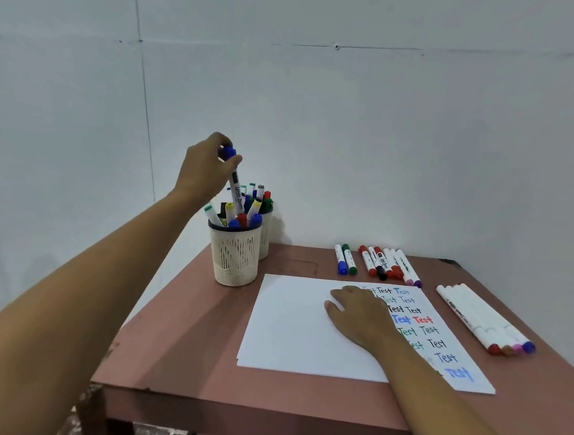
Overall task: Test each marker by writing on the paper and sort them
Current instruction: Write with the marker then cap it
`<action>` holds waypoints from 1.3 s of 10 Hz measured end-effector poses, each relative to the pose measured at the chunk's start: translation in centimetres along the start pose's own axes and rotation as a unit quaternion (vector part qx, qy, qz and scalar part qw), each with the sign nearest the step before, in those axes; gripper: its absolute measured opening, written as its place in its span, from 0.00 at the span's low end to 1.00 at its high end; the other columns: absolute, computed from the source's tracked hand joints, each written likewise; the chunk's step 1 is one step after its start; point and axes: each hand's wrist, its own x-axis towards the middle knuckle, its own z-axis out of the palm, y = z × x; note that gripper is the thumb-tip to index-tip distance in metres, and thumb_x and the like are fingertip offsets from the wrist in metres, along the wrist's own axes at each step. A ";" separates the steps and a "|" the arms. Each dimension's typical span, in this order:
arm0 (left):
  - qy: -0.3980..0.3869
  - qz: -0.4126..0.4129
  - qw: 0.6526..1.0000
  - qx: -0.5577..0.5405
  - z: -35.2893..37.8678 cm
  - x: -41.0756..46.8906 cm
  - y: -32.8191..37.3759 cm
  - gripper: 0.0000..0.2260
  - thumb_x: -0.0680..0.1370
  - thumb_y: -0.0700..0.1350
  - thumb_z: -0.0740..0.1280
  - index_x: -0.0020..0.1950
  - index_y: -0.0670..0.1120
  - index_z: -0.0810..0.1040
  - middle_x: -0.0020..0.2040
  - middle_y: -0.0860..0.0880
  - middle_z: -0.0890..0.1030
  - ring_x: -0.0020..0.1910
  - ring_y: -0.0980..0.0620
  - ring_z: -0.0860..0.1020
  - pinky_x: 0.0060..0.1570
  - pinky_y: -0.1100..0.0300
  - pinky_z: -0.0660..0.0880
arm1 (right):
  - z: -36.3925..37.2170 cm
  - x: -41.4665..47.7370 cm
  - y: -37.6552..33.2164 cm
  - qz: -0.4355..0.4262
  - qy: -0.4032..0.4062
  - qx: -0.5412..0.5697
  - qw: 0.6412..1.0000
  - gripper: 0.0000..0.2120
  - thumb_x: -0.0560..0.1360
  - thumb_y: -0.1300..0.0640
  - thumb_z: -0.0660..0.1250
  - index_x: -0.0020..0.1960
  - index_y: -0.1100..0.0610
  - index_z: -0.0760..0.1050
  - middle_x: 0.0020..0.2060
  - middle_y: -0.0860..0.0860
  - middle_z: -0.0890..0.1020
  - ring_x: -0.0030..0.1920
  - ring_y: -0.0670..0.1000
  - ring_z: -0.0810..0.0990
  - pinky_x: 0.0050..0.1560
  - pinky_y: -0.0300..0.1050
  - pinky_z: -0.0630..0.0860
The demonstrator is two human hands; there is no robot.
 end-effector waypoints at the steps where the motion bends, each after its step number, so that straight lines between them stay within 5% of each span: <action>1: -0.030 -0.005 0.999 0.025 0.9 -0.6 -1.1 0.14 0.78 0.45 0.66 0.62 0.43 0.73 0.54 0.43 0.79 0.45 0.49 0.76 0.41 0.60 0.71 | 0.1 0.0 0.0 0.000 0.003 0.000 1.000 0.23 0.81 0.44 0.52 0.73 0.50 0.65 0.73 0.49 0.66 0.72 0.52 0.63 0.71 0.50 0.58; 3: -0.107 -0.025 0.985 0.130 3.1 -2.3 -3.1 0.11 0.79 0.49 0.63 0.58 0.46 0.72 0.52 0.43 0.81 0.44 0.43 0.80 0.46 0.50 0.79 | 0.2 0.0 0.1 0.001 0.007 0.010 1.000 0.22 0.81 0.44 0.52 0.73 0.49 0.66 0.73 0.48 0.67 0.72 0.51 0.63 0.72 0.51 0.57; 5: -0.129 0.004 0.948 0.290 3.5 -2.8 -4.4 0.22 0.82 0.55 0.51 0.50 0.44 0.81 0.54 0.44 0.79 0.55 0.43 0.74 0.55 0.48 0.67 | 0.2 0.1 0.1 0.002 0.008 0.012 1.000 0.22 0.81 0.45 0.52 0.73 0.49 0.66 0.73 0.49 0.67 0.72 0.52 0.63 0.72 0.51 0.57; 6: -0.154 -0.020 0.942 0.297 3.3 -3.0 -4.7 0.24 0.81 0.57 0.49 0.55 0.45 0.80 0.60 0.43 0.76 0.61 0.42 0.71 0.60 0.45 0.64 | 0.2 0.1 0.1 0.005 0.003 0.010 1.000 0.22 0.81 0.45 0.52 0.73 0.49 0.65 0.73 0.49 0.66 0.73 0.52 0.62 0.72 0.52 0.56; 8: -0.033 0.083 0.974 0.210 4.1 -4.3 -2.8 0.17 0.80 0.52 0.57 0.59 0.44 0.78 0.60 0.42 0.77 0.59 0.41 0.73 0.58 0.46 0.66 | 0.2 0.1 0.1 0.002 0.008 0.010 1.000 0.22 0.81 0.44 0.53 0.73 0.49 0.66 0.73 0.48 0.66 0.72 0.51 0.62 0.71 0.51 0.57; 9: 0.023 0.194 0.969 0.150 5.5 -6.0 -0.5 0.17 0.75 0.49 0.57 0.50 0.42 0.81 0.49 0.43 0.80 0.47 0.40 0.78 0.48 0.49 0.71 | 0.2 0.0 0.1 0.002 0.006 0.010 1.000 0.22 0.81 0.45 0.53 0.73 0.49 0.66 0.73 0.49 0.66 0.72 0.52 0.63 0.71 0.51 0.57; 10: -0.021 0.268 0.957 0.112 7.9 -8.3 1.1 0.14 0.75 0.46 0.58 0.48 0.41 0.81 0.44 0.43 0.80 0.42 0.41 0.79 0.43 0.52 0.74 | 0.1 -0.1 0.1 0.003 0.008 0.012 1.000 0.22 0.81 0.45 0.53 0.72 0.50 0.67 0.72 0.49 0.68 0.71 0.52 0.64 0.70 0.51 0.59; 12: -0.347 0.072 0.918 0.177 12.4 -13.1 -0.4 0.18 0.81 0.51 0.55 0.68 0.46 0.71 0.69 0.46 0.69 0.66 0.47 0.68 0.67 0.49 0.63 | -0.2 0.4 0.1 0.026 0.004 0.056 0.998 0.20 0.80 0.45 0.55 0.70 0.49 0.70 0.70 0.48 0.70 0.70 0.52 0.67 0.69 0.51 0.61; 13: -0.394 0.036 0.900 0.184 13.0 -14.0 -0.9 0.18 0.81 0.52 0.53 0.68 0.46 0.71 0.70 0.46 0.68 0.68 0.48 0.66 0.70 0.45 0.58 | -0.6 1.0 0.1 0.042 -0.013 0.072 0.996 0.18 0.80 0.47 0.56 0.67 0.48 0.73 0.68 0.49 0.72 0.68 0.54 0.69 0.66 0.51 0.64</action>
